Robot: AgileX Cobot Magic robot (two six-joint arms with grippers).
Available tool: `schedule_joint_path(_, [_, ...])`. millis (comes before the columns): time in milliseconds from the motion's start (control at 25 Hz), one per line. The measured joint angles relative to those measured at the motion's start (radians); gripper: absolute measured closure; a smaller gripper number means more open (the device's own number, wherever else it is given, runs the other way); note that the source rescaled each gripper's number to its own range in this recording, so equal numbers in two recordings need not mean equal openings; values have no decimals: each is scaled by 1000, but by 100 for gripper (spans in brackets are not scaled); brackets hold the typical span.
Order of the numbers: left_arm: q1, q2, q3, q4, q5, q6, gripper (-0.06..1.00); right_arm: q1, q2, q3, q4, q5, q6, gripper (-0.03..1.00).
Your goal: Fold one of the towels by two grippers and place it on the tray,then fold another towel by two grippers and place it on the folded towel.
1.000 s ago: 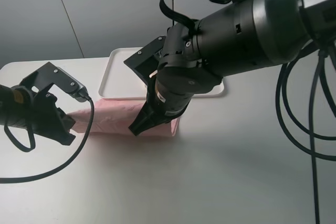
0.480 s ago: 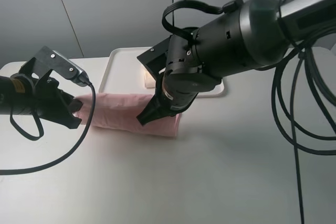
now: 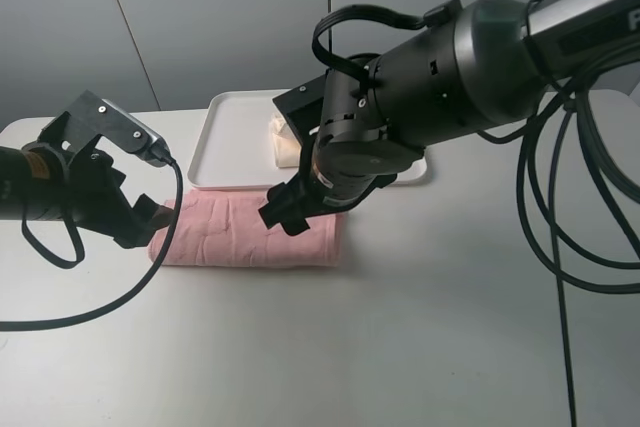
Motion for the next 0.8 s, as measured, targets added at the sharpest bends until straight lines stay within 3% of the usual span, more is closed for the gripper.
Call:
schedule_joint_path(120, [10,0,-4,-39,15,-29,-4,-2,0,0,13,23,18,4])
schedule_joint_path(280, [58,39,-87,-82,174,-80,6,-31,0,0,119,30,-9,-3])
schedule_joint_path(600, [75,170,-318,-80,460,-138,2,-148,0,0,460,59,-309,-3])
schedule_joint_path(800, [75,286,-462,-26,643,-237,2,-151,0,-9,578,89,-434,-3])
